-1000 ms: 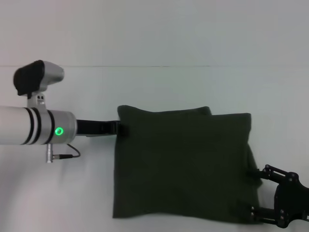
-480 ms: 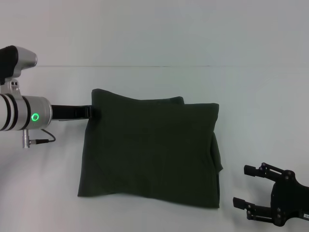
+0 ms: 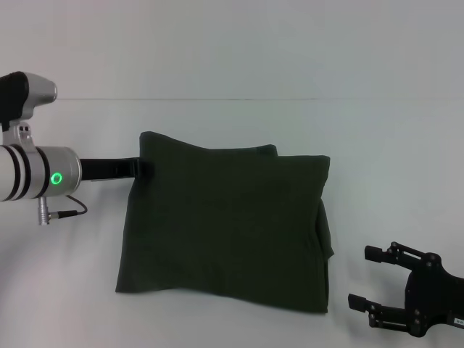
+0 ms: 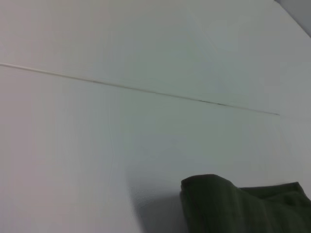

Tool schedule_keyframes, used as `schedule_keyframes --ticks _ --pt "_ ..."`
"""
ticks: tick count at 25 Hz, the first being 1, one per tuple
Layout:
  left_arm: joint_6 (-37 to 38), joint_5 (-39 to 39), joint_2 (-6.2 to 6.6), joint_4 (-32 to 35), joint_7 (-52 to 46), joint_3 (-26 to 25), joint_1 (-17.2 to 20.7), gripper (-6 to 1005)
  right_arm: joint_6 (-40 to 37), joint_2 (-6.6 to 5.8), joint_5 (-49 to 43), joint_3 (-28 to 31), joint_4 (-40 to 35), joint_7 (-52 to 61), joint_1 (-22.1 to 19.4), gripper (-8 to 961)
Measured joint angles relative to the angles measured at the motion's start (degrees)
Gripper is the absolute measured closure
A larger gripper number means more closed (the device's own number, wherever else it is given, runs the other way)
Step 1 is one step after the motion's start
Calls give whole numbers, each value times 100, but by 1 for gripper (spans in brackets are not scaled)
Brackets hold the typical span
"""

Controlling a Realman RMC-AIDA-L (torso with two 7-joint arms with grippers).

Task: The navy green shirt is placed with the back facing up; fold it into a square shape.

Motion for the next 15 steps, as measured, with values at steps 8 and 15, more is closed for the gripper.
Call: schedule_keyframes --ticks 8,15 --pt "39 -29 -262 845 243 -13 514 837 2 0 9 6 0 0 19 89" --pt "1267 -168 -284 1526 987 -447 948 593 -12 -8 211 9 0 0 38 88"
